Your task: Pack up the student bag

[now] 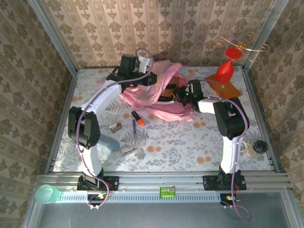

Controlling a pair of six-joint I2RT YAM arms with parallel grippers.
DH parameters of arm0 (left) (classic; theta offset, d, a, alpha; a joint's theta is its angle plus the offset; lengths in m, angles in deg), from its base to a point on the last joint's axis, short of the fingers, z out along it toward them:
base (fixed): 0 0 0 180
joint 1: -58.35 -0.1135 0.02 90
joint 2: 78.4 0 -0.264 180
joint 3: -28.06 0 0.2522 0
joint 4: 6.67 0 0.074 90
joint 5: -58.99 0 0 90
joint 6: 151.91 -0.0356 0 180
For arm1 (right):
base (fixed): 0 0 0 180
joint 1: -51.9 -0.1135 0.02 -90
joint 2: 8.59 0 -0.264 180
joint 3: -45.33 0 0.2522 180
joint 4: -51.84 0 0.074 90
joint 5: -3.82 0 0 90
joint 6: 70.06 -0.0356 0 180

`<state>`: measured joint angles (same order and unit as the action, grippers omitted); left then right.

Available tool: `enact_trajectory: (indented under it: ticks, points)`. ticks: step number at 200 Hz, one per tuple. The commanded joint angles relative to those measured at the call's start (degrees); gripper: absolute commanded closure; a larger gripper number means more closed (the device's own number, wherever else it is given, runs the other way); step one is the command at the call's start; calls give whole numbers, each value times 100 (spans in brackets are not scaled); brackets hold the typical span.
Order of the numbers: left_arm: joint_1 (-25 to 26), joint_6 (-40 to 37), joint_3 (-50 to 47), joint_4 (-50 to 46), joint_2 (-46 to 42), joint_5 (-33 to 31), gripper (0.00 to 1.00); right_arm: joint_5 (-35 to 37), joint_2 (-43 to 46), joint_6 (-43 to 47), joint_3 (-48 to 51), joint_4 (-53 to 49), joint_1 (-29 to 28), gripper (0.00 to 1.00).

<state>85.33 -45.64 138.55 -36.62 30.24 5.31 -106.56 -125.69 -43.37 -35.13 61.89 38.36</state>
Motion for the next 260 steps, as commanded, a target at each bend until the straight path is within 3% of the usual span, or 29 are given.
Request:
enact_trajectory:
  ticks: [1,26,51,84,122,138,167,176,192,210,230,246,260]
  points:
    - [143,-169,330,713,24,614,100,555,58,452,-260,-419,-121,97]
    - [261,-215,602,652,250,710,100,1011,-225,408,-924,-388,-580,95]
    - [311,-233,969,620,500,737,100,1125,-255,715,-1300,-583,-759,80]
    - [162,-304,1148,651,643,842,100,1171,1220,1524,323,-713,-406,61]
    - [111,-367,1160,704,768,953,100,1464,3322,2646,1883,-1616,-114,52]
    - [228,-245,1141,724,807,710,100,1547,3841,3072,2044,-2113,-87,50]
    - [540,467,850,1192,904,-335,100,1719,4573,3167,2642,-2295,-159,47]
    - [656,509,851,1188,997,-619,94,1857,4798,3185,2785,-2390,-167,48]
    - [794,244,1094,749,1123,-854,73,1898,5022,3306,2842,-2550,-253,49]
    - [751,-119,974,132,824,-1293,58,1941,4982,3410,2659,-2705,-674,49]
    - [347,303,-528,654,-129,-1842,44,1779,4669,3238,2567,-2349,-1148,50]
    - [-177,1224,-2289,1601,-926,-2169,33,1534,4133,2994,2479,-1841,-1322,49]
    - [-632,1790,-3156,1829,-1235,-2388,29,1385,3514,2857,2251,-1626,-1345,52]
